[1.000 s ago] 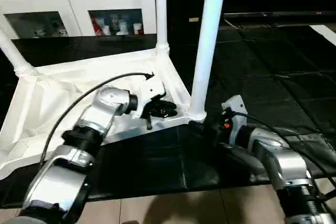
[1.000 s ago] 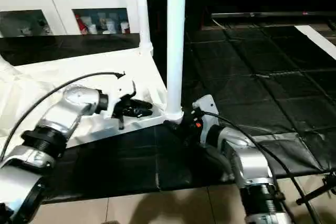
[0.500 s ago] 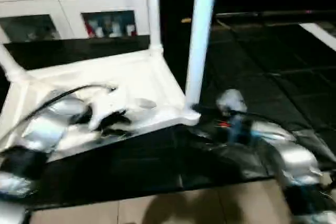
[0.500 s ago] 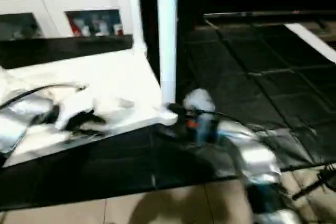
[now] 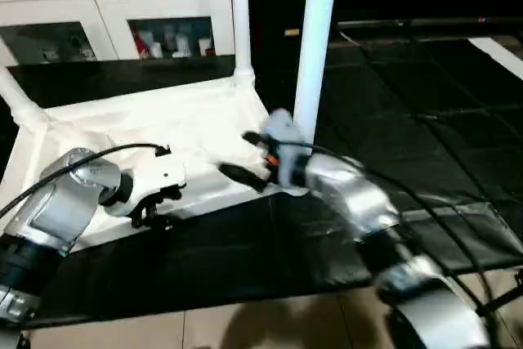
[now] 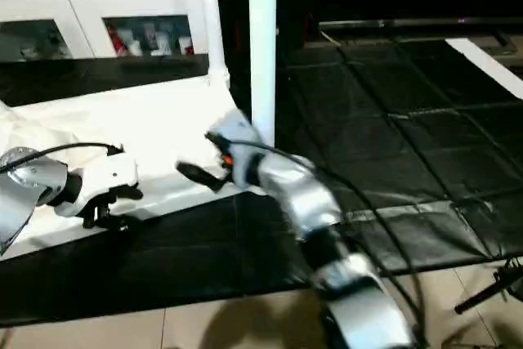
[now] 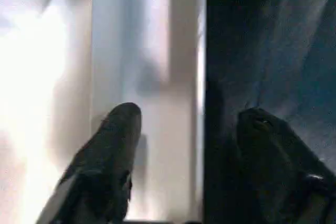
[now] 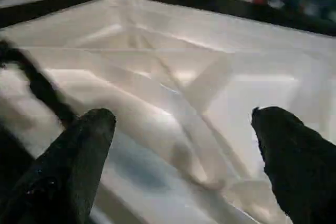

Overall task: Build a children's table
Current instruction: Rotate table base

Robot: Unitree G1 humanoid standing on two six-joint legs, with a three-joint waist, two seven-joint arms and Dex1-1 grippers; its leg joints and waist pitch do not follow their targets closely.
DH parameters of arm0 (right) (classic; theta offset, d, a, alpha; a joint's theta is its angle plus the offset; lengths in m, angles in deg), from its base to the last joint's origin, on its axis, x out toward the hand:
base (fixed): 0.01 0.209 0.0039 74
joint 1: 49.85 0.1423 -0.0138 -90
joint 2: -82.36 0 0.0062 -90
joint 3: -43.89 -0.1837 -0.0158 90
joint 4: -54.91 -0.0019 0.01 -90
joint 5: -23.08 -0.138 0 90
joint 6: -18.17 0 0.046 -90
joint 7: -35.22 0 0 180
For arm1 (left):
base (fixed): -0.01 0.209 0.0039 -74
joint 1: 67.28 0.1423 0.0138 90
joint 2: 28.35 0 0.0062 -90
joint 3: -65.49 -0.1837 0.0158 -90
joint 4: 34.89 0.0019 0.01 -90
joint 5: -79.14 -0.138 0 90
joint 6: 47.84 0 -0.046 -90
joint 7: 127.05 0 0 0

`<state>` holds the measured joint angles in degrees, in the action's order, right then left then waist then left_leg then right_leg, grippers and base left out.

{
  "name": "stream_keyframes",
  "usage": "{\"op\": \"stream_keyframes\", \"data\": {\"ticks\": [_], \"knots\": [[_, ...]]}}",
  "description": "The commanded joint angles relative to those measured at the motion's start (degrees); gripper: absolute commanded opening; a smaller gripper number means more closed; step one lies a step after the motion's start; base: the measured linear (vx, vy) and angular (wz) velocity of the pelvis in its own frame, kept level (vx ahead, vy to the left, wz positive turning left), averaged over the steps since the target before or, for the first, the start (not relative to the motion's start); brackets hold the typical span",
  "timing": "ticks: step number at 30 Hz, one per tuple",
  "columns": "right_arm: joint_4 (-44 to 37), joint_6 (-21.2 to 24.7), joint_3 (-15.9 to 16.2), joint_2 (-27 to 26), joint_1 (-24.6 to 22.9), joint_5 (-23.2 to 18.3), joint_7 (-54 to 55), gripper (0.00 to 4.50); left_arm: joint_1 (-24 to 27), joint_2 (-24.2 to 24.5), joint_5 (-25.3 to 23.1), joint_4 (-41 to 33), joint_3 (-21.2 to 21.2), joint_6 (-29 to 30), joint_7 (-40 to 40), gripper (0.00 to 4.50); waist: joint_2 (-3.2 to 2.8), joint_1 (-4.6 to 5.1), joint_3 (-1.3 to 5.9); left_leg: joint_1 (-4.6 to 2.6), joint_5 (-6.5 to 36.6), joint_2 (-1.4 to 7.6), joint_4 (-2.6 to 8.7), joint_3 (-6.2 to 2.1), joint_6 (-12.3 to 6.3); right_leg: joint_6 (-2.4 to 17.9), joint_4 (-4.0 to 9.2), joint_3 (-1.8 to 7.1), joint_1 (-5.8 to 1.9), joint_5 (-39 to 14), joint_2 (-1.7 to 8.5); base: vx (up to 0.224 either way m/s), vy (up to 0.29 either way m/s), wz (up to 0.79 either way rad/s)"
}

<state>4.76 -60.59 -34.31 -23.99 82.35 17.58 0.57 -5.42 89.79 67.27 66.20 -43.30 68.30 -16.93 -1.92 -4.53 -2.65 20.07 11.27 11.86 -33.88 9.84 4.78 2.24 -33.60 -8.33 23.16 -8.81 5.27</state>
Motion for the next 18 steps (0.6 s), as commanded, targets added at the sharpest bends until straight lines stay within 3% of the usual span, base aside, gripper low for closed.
{"op": "stream_keyframes", "data": {"ticks": [1,4,6,8,11,14,18], "knots": [[3.3,-2.1,-1.1,-0.3,1.2,1.4,3.1,4.5,0.6,0.9,-1.5,0.4,-0.9,-0.2,1.0,3.55,-0.73,0.51,3.85,-0.46,10.8,1.64,4.34,-0.64,1.25,10.0,2.72,4.35,-3.16,-12.9,3.97,0.0,0.0,0.0],[10.6,-5.9,-4.2,-1.1,3.0,0.6,6.8,4.5,1.4,1.4,-2.9,1.1,-1.1,-3.3,3.2,3.77,-0.72,0.69,3.78,-0.57,11.5,1.65,4.36,-0.61,1.28,10.2,2.85,4.42,-3.06,-13.3,3.94,0.0,0.0,0.0],[11.4,-6.8,-4.3,-0.7,3.1,1.1,7.8,4.5,1.4,1.3,-3.2,1.6,-1.0,-3.9,4.2,3.94,-0.67,0.47,3.69,-0.65,11.8,1.64,4.32,-0.52,1.29,10.2,2.77,4.5,-3.01,-12.9,3.78,0.0,0.0,0.0],[14.6,-8.7,-6.2,0.3,4.1,1.6,14.9,4.5,0.8,1.2,-4.1,3.2,-1.2,-5.7,6.0,4.02,-0.5,0.3,3.68,-0.7,11.7,1.63,4.34,-0.5,1.48,10.1,2.65,4.63,-2.9,-12.8,3.77,0.0,0.0,0.0],[18.2,-9.9,-9.6,1.9,5.0,0.6,21.8,4.5,0.0,0.6,-4.8,5.0,-1.1,-7.5,8.5,4.32,-0.64,-0.18,3.68,-1.51,14.0,1.54,4.26,-0.19,2.57,10.2,3.02,4.91,-2.22,-14.8,3.71,0.0,0.0,0.0],[20.8,-11.5,-12.1,3.9,5.5,0.0,25.7,4.5,-1.0,-0.3,-5.5,7.0,-0.9,-9.3,11.0,4.48,-0.48,-0.56,3.59,-1.71,15.9,1.46,4.27,0.02,2.97,9.7,2.97,5.23,-1.97,-15.9,3.35,0.0,0.0,0.0],[23.6,-13.9,-13.6,6.8,5.8,-0.2,26.5,4.5,-2.5,-3.2,-5.1,9.1,-0.2,-11.5,14.4,4.48,-0.25,-0.86,3.69,-1.27,15.3,1.35,4.22,0.14,2.29,9.5,2.78,5.38,-2.3,-15.5,3.35,0.0,0.0,0.0]]}}
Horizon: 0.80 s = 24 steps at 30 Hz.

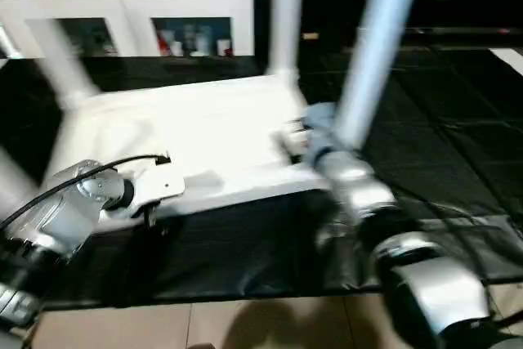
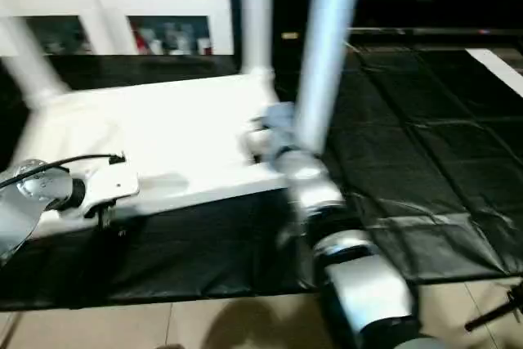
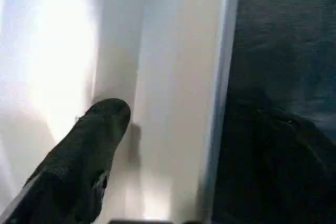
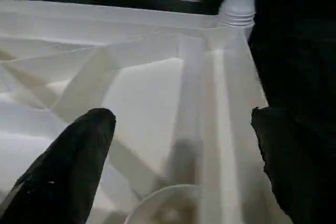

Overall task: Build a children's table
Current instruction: Rotate table base

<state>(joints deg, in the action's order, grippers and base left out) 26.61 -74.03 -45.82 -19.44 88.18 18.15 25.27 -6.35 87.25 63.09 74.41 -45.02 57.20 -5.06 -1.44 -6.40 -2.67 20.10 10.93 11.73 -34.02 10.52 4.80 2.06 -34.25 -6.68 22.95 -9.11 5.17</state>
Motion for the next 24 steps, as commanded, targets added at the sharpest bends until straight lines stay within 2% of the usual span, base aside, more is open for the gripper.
{"op": "stream_keyframes", "data": {"ticks": [1,2,4,6,7,8,9,10,11,12,14,17,18,19,20,21,22,23,24], "knots": [[2.6,-1.0,-2.3,2.9,0.2,-0.7,2.3,4.5,-2.1,-1.6,-0.7,1.4,1.7,-0.8,3.5,4.48,-0.68,1.05,3.73,-1.06,15.2,1.44,4.38,-0.58,2.12,9.6,3.39,3.7,-2.28,-15.0,3.42,0.0,0.0,0.0],[3.1,-2.1,-2.3,3.5,0.2,-0.6,2.0,4.5,-2.6,-2.6,-0.5,1.7,1.7,-1.4,4.5,4.48,-0.79,0.85,3.92,-1.02,14.2,1.5,4.23,-0.55,2.04,9.8,3.25,3.72,-2.32,-13.8,3.55,0.0,0.0,0.0],[3.5,-3.7,-2.3,4.2,0.3,-0.3,0.2,4.5,-3.1,-4.4,0.2,2.0,1.9,-1.8,5.7,4.48,-0.54,0.89,4.08,-0.55,13.1,1.44,4.11,-0.59,1.57,10.1,2.97,3.66,-2.68,-12.3,3.56,0.0,0.0,0.0],[2.6,-6.5,-1.1,5.1,-0.3,0.2,-6.5,4.5,-3.7,-7.6,2.5,1.3,3.2,-1.1,7.0,4.48,-0.49,1.0,4.39,-0.02,10.8,1.3,3.65,-0.43,0.21,11.2,2.45,3.6,-3.02,-8.5,3.57,0.0,0.0,0.0],[2.4,-6.6,-1.3,5.3,-0.4,-0.2,-8.4,4.5,-3.9,-8.8,3.2,1.3,3.7,-1.0,7.8,4.48,-0.34,0.96,4.36,0.19,10.1,1.3,3.63,-0.45,-0.25,11.4,2.47,3.59,-3.15,-7.9,3.59,0.0,0.0,0.0],[1.5,-5.8,-3.3,4.6,-0.4,-2.9,-11.5,4.5,-4.2,-9.8,3.9,1.5,4.2,-0.9,8.5,4.48,-0.17,1.14,4.4,0.41,9.5,1.17,3.47,-0.36,-1.42,12.1,2.3,3.58,-3.33,-6.8,3.52,0.0,0.0,0.0],[1.0,-5.2,-3.8,4.5,-0.4,-3.8,-13.6,4.5,-4.4,-10.6,4.6,1.7,4.9,-1.1,9.4,4.48,-0.76,1.21,4.38,0.61,9.1,1.26,3.41,-0.59,-2.1,12.5,2.2,3.47,-3.4,-6.6,3.65,0.0,0.0,0.0],[-0.7,-4.1,-4.2,4.0,-0.9,-5.3,-17.7,4.5,-4.5,-12.6,6.9,1.7,7.4,-0.7,11.7,4.48,-0.53,1.46,4.3,0.6,9.4,1.19,3.36,-0.44,-2.45,12.5,2.45,3.44,-3.29,-6.7,3.5,0.0,0.0,0.0],[-1.0,-3.8,-4.4,3.9,-1.0,-5.8,-18.2,4.5,-4.4,-12.9,7.4,1.7,8.1,-0.7,12.2,4.48,-0.3,1.7,4.4,0.99,8.6,1.12,3.24,-0.57,-3.06,12.9,2.25,3.37,-3.79,-5.9,3.6,0.0,0.0,0.0],[-2.6,-2.7,-5.3,3.3,-1.5,-7.9,-19.9,4.5,-4.0,-14.7,9.7,1.4,11.2,-0.5,14.8,4.48,-0.73,1.73,4.39,0.94,8.4,1.22,3.09,-0.53,-3.55,13.0,2.4,3.25,-3.47,-6.2,3.49,0.0,0.0,0.0],[-3.0,-2.5,-5.8,3.1,-1.7,-8.8,-20.5,4.5,-3.8,-15.4,10.6,1.3,12.5,-0.5,16.0,4.48,-0.54,2.05,4.5,1.18,7.6,1.22,2.98,-0.68,-3.99,13.0,2.31,3.13,-3.59,-6.2,3.4,0.0,0.0,0.0],[-5.0,-1.5,-6.1,3.0,-3.2,-9.7,-23.0,4.5,-0.8,-17.4,16.0,-1.8,17.5,0.4,16.0,4.48,-0.69,2.26,4.28,0.98,8.6,1.4,3.03,-0.78,-3.76,13.1,2.57,3.06,-3.34,-8.6,3.44,0.0,0.0,0.0],[-7.2,-0.1,-6.1,3.1,-4.6,-10.0,-23.7,4.5,2.0,-17.5,19.6,-5.0,19.8,2.1,14.0,4.48,-0.69,2.09,4.23,0.84,8.9,1.6,3.11,-0.8,-3.61,13.2,2.62,3.11,-3.25,-9.1,3.53,0.0,0.0,0.0],[-8.2,0.4,-6.2,3.0,-5.1,-10.2,-23.9,4.5,3.0,-17.3,20.7,-6.0,20.3,2.9,13.2,4.48,-0.75,2.11,4.25,0.9,9.0,1.65,3.17,-0.85,-3.65,13.3,2.53,3.06,-3.17,-9.1,3.43,0.0,0.0,0.0],[-9.6,1.1,-5.9,3.1,-5.9,-10.4,-24.6,4.5,4.1,-16.8,21.6,-7.1,20.7,3.6,12.2,4.48,-0.77,2.09,4.37,0.65,8.7,1.58,3.13,-0.75,-3.77,13.4,2.46,3.07,-2.94,-8.3,3.13,0.0,0.0,0.0],[-14.2,1.2,-4.3,3.6,-8.7,-9.6,-25.6,4.5,7.8,-15.0,25.1,-10.5,22.2,6.4,8.6,4.48,-0.99,1.87,4.38,0.74,8.0,1.71,3.14,-0.87,-4.06,13.6,2.09,3.11,-3.03,-6.3,3.18,0.0,0.0,0.0],[-15.5,1.0,-3.8,3.8,-9.5,-9.3,-25.8,4.5,8.8,-14.4,26.1,-11.5,22.6,7.3,7.6,4.48,-0.9,1.93,4.25,0.83,8.0,1.73,3.27,-0.79,-4.22,13.3,2.14,3.02,-2.88,-6.2,3.0,0.0,0.0,0.0],[-17.1,-2.1,-2.5,4.3,-10.8,-8.0,-26.8,4.5,10.3,-13.3,27.0,-12.5,23.0,7.9,6.1,4.48,-1.0,2.01,4.17,0.59,9.0,1.6,3.26,-0.64,-4.18,13.1,2.39,3.01,-2.64,-7.3,2.81,0.0,0.0,0.0],[-18.5,-4.9,-1.3,4.9,-12.1,-7.1,-28.1,4.5,11.5,-12.1,27.9,-13.1,23.5,8.7,4.7,4.48,-0.98,1.74,4.29,0.57,9.5,1.59,3.23,-0.72,-3.74,12.7,2.39,3.01,-2.72,-8.2,3.11,0.0,0.0,0.0]]}}
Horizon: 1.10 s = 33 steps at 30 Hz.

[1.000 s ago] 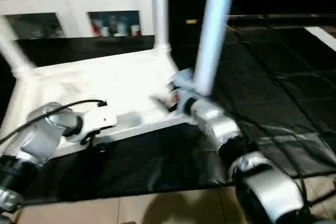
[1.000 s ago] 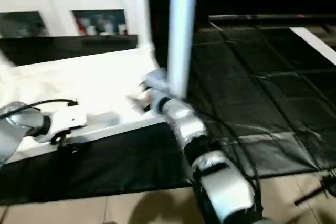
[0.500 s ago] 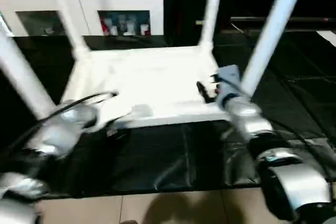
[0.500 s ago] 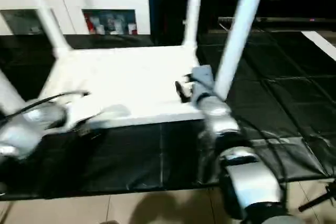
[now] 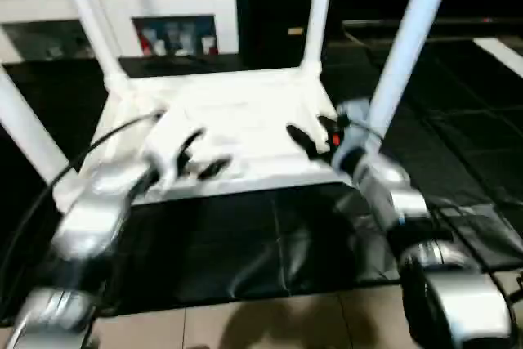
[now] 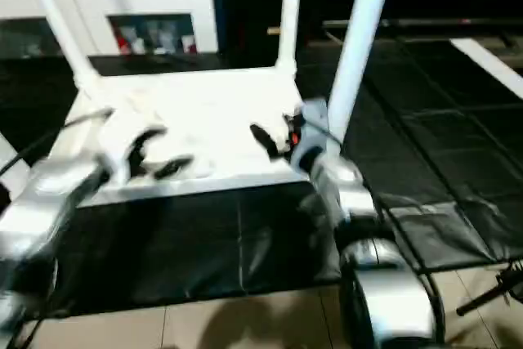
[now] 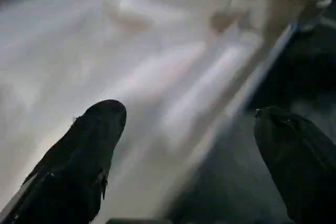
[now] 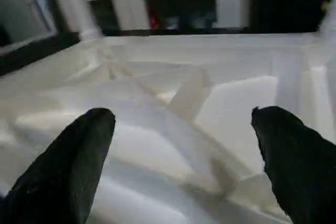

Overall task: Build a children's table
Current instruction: Rotate table base

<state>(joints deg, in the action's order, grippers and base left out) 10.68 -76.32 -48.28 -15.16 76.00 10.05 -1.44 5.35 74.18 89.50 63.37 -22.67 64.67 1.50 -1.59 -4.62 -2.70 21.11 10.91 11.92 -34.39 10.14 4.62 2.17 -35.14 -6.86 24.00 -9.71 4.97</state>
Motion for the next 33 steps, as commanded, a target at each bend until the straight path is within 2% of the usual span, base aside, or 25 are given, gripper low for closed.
{"op": "stream_keyframes", "data": {"ticks": [1,2,3,4,5,7,8,10,11,13,14,15,16,17,19,20,21,22,23,24,27,29,31,32,33], "knots": [[-3.6,-3.2,1.7,1.0,-0.8,1.2,-2.6,4.5,0.6,1.7,2.0,-2.6,1.5,1.8,-2.6,4.48,-0.95,-0.03,4.05,-0.52,10.4,1.37,3.74,-0.24,-3.56,12.3,3.59,3.24,-3.53,-8.9,3.14,0.0,0.0,0.0],[-4.0,-3.1,1.7,1.1,-1.0,1.0,-3.0,4.5,0.9,2.1,2.2,-2.9,1.5,2.1,-3.0,4.48,-0.97,-0.15,3.87,-0.79,12.3,1.3,3.88,-0.24,-3.23,11.8,3.96,3.27,-3.45,-11.3,3.07,0.0,0.0,0.0],[-7.7,-0.8,2.2,1.8,-3.2,-0.2,-5.9,4.5,3.4,5.0,3.7,-5.3,2.2,4.7,-5.8,4.48,-1.25,-0.42,3.63,-1.01,14.3,1.48,4.11,-0.37,-2.62,11.3,4.2,3.36,-3.34,-13.7,3.18,0.0,0.0,0.0],[-7.7,-0.8,2.2,1.8,-3.2,-0.2,-5.9,4.5,3.4,5.0,3.7,-5.3,2.2,4.7,-5.8,4.48,-1.17,-0.38,3.51,-0.94,15.1,1.56,4.29,-0.46,-2.26,10.9,4.19,3.34,-3.5,-14.6,3.18,0.0,0.0,0.0],[-12.1,2.0,2.4,1.9,-5.7,-1.9,-8.5,4.5,5.4,8.4,4.6,-6.6,2.9,7.1,-8.2,4.48,-1.3,-0.19,3.2,-1.05,17.3,1.49,4.56,-0.54,-1.86,10.1,4.52,3.3,-3.35,-17.2,2.97,0.0,0.0,0.0],[-16.1,5.0,2.7,2.1,-7.6,-4.0,-11.3,4.5,6.6,11.9,4.0,-5.5,3.7,8.3,-9.6,4.48,-1.24,0.05,2.87,-1.12,19.7,1.4,4.85,-0.66,-1.51,8.8,4.85,3.33,-3.38,-20.2,2.92,0.0,0.0,0.0],[-17.1,5.7,2.9,2.2,-8.0,-4.4,-11.9,4.5,6.9,12.6,4.0,-5.4,3.8,8.4,-9.8,4.48,-1.25,0.06,2.81,-1.48,21.2,1.36,4.94,-0.77,-1.31,7.8,5.13,3.37,-3.3,-22.3,2.94,0.0,0.0,0.0],[-20.5,7.9,4.1,2.9,-9.7,-4.9,-12.4,4.5,8.6,17.3,3.1,-3.8,4.9,8.7,-11.5,4.48,-1.22,0.01,2.83,-1.62,21.0,1.27,5.02,-0.96,-0.92,7.4,5.37,3.45,-3.32,-23.4,3.1,0.0,0.0,0.0],[-22.1,10.4,4.2,2.8,-10.3,-6.7,-12.9,4.5,9.4,19.7,2.4,-2.7,5.5,8.7,-12.1,4.48,-1.14,0.05,2.82,-1.57,20.7,1.17,5.08,-0.99,-0.86,7.1,5.4,3.48,-3.33,-23.9,3.11,0.0,0.0,0.0],[-23.7,10.3,6.1,4.0,-11.3,-6.4,-15.6,4.5,10.8,23.6,0.7,-0.4,6.2,8.0,-13.0,4.48,-1.29,0.22,2.69,-1.43,20.8,1.15,5.2,-1.16,-1.01,6.5,5.49,3.5,-3.32,-24.8,3.07,0.0,0.0,0.0],[-23.8,10.3,6.3,4.2,-11.4,-6.3,-16.0,4.5,10.9,23.9,0.6,-0.3,6.3,8.0,-13.1,4.48,-1.37,0.29,2.71,-1.75,21.2,1.2,5.14,-1.14,-0.8,6.2,5.66,3.53,-3.09,-25.2,3.08,0.0,0.0,0.0],[-25.2,10.4,7.8,5.3,-12.3,-5.6,-18.7,4.5,12.0,26.3,0.4,0.9,7.1,8.8,-13.7,4.48,-1.14,0.19,2.72,-1.73,20.8,1.2,5.15,-1.17,-0.9,6.4,5.62,3.61,-3.11,-25.0,3.18,0.0,0.0,0.0],[-25.5,10.8,8.0,5.5,-12.5,-5.6,-19.1,4.5,12.2,26.8,0.5,1.0,7.3,9.0,-13.8,4.48,-1.23,0.22,2.71,-1.67,20.7,1.24,5.19,-1.16,-0.96,6.6,5.57,3.63,-3.13,-24.8,3.15,0.0,0.0,0.0],[-27.2,13.8,9.0,6.5,-13.2,-5.9,-21.3,4.5,13.5,29.1,0.7,1.7,8.0,10.0,-14.6,4.48,-0.9,0.18,2.68,-1.69,20.4,1.31,5.2,-1.1,-1.09,7.0,5.55,3.71,-3.06,-24.5,3.2,0.0,0.0,0.0],[-28.5,14.8,9.5,7.0,-14.0,-4.8,-20.9,4.5,14.6,30.9,1.3,2.2,9.0,11.1,-15.5,4.48,-1.12,0.02,2.67,-1.61,19.9,1.41,5.32,-1.1,-1.37,7.1,5.34,3.79,-3.04,-23.5,3.09,0.0,0.0,0.0],[-30.2,17.4,10.5,8.2,-14.6,-5.3,-22.4,4.5,15.2,31.9,1.5,2.6,9.5,11.4,-15.9,4.48,-1.04,0.03,2.65,-1.68,20.1,1.42,5.35,-1.08,-1.15,7.4,5.44,3.79,-2.99,-23.5,3.2,0.0,0.0,0.0],[-30.2,17.4,10.5,8.2,-14.6,-5.3,-22.4,4.5,15.2,31.9,1.5,2.6,9.5,11.4,-15.9,4.48,-1.13,-0.24,2.6,-1.93,20.5,1.47,5.32,-1.02,-1.08,7.6,5.59,3.86,-2.84,-23.8,3.19,0.0,0.0,0.0],[-32.9,20.8,12.6,10.4,-15.8,-6.5,-25.6,4.5,15.7,33.3,1.7,3.7,10.1,11.6,-16.4,4.48,-1.11,-0.22,2.47,-1.95,20.9,1.47,5.35,-1.03,-1.01,7.6,5.58,3.87,-2.79,-24.2,3.13,0.0,0.0,0.0],[-33.7,21.3,13.5,11.2,-16.3,-6.8,-26.9,4.5,15.1,33.8,1.0,5.9,10.4,10.2,-15.5,4.48,-1.08,-0.47,2.48,-1.93,21.4,1.44,5.36,-1.05,-1.09,7.0,5.64,3.84,-2.95,-24.9,3.13,0.0,0.0,0.0],[-34.0,21.1,13.9,11.7,-16.6,-6.7,-27.4,4.5,14.3,34.0,0.1,7.9,10.5,8.7,-14.5,4.48,-0.88,-0.46,2.44,-1.89,21.6,1.34,5.34,-1.07,-1.27,6.4,5.84,3.84,-2.93,-25.8,3.25,0.0,0.0,0.0],[-34.0,19.4,14.0,11.5,-17.1,-5.6,-26.6,4.5,11.2,33.6,-2.3,13.5,10.2,3.5,-10.6,4.48,-0.87,-0.45,2.48,-2.01,21.8,1.17,5.3,-1.31,-0.96,4.9,6.31,3.74,-2.81,-28.1,3.46,0.0,0.0,0.0],[-33.6,18.9,13.8,11.0,-17.2,-4.6,-25.7,4.5,8.0,32.0,-3.0,17.6,10.4,-0.3,-7.5,4.48,-0.68,-0.39,2.65,-1.84,21.3,1.36,5.41,-1.5,-0.58,5.0,6.07,3.75,-3.08,-27.2,3.63,0.0,0.0,0.0],[-32.8,20.7,14.0,11.0,-17.1,-4.2,-25.2,4.5,4.7,29.5,-2.0,21.1,11.2,-3.5,-5.9,4.48,-0.85,-0.55,2.73,-2.36,21.7,1.28,5.18,-1.33,-0.32,5.5,6.2,3.77,-2.77,-26.8,3.6,0.0,0.0,0.0],[-32.4,21.1,14.5,11.4,-17.1,-3.2,-24.5,4.5,3.2,27.9,-1.4,22.2,11.5,-4.7,-5.3,4.48,-0.81,-0.44,2.71,-1.78,20.6,1.32,5.36,-1.47,-0.18,6.1,5.92,3.73,-3.28,-25.3,3.57,0.0,0.0,0.0],[-31.7,21.0,14.6,11.4,-17.0,-1.9,-22.3,4.5,2.0,26.6,-0.5,22.9,11.6,-5.7,-5.5,4.48,-0.8,-0.77,2.93,-2.19,20.0,1.42,5.23,-1.28,0.21,6.6,5.83,3.89,-3.01,-23.7,3.66,0.0,0.0,0.0]]}}
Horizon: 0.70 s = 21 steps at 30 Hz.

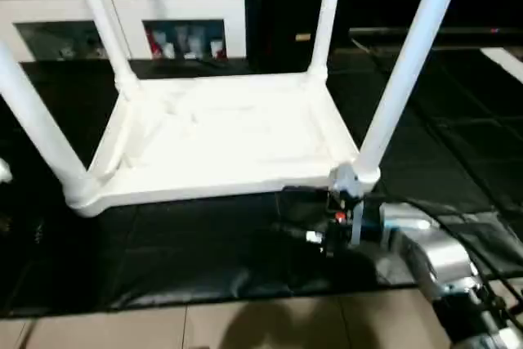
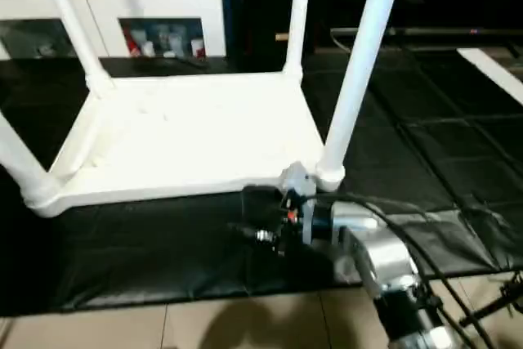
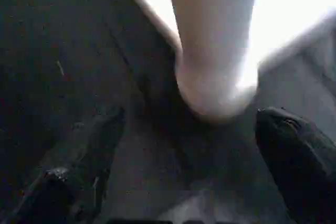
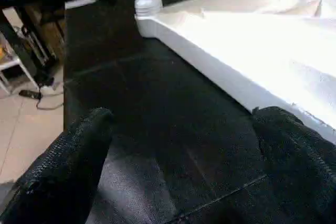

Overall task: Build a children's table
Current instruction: Rotate table base

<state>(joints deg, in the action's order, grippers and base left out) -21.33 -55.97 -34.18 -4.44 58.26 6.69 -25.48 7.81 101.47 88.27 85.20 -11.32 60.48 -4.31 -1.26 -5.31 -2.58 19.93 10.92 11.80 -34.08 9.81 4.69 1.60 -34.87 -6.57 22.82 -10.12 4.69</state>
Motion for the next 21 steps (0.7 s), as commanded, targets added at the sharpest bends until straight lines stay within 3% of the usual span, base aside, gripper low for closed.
{"op": "stream_keyframes", "data": {"ticks": [1,3,7,11,15,20,21], "knots": [[1.9,-1.1,0.2,0.2,1.1,4.0,6.2,4.5,-2.1,-2.2,1.8,1.8,0.6,-1.8,0.3,4.48,-1.06,-0.03,2.84,-0.96,19.6,1.58,4.93,-0.93,0.5,7.7,5.35,3.7,-1.82,-22.3,3.99,0.0,0.0,0.0],[2.8,-2.3,0.0,-0.1,1.3,5.2,8.4,4.5,-2.9,-2.8,2.2,2.4,0.8,-2.0,0.3,4.48,-0.83,0.13,3.26,-0.37,17.3,1.56,4.93,-0.88,1.13,9.2,4.51,3.79,-2.3,-17.2,4.0,0.0,0.0,0.0],[5.3,-1.1,0.7,-0.5,2.7,7.9,12.0,4.5,-6.9,-5.6,3.1,5.5,0.2,-3.4,0.2,4.48,-0.65,0.26,3.19,-0.15,16.2,1.28,4.66,-0.65,0.43,9.8,4.39,3.77,-2.64,-15.9,3.87,0.0,0.0,0.0],[7.7,0.3,-0.4,-2.8,4.4,8.9,16.8,4.5,-10.0,-7.6,3.1,8.9,-0.4,-5.0,-0.5,4.48,-0.72,0.21,3.04,-0.4,17.3,1.34,4.72,-0.72,0.76,9.0,4.79,3.73,-2.42,-19.3,4.04,0.0,0.0,0.0],[12.1,0.2,0.7,-4.9,6.2,11.1,19.6,4.5,-12.8,-10.5,5.3,10.3,-0.4,-4.0,-1.9,4.48,-0.59,-0.03,2.92,-0.91,19.4,1.52,4.78,-0.7,1.7,9.1,4.94,3.87,-2.03,-21.1,4.08,0.0,0.0,0.0],[16.6,-1.2,1.3,-6.0,8.6,13.7,23.3,4.5,-13.6,-11.5,7.5,9.6,-1.0,-1.5,-6.3,4.48,-0.7,-0.29,3.16,-0.59,17.3,1.66,4.85,-0.68,2.23,10.2,4.23,4.09,-2.3,-16.6,4.07,0.0,0.0,0.0],[19.4,-2.2,0.8,-6.8,10.3,14.4,25.6,4.5,-12.3,-11.1,8.8,6.9,-2.1,0.9,-10.5,4.48,-1.02,-0.28,3.29,-0.58,16.7,1.71,4.82,-0.69,2.48,10.9,3.91,4.12,-2.31,-14.7,4.1,0.0,0.0,0.0]]}}
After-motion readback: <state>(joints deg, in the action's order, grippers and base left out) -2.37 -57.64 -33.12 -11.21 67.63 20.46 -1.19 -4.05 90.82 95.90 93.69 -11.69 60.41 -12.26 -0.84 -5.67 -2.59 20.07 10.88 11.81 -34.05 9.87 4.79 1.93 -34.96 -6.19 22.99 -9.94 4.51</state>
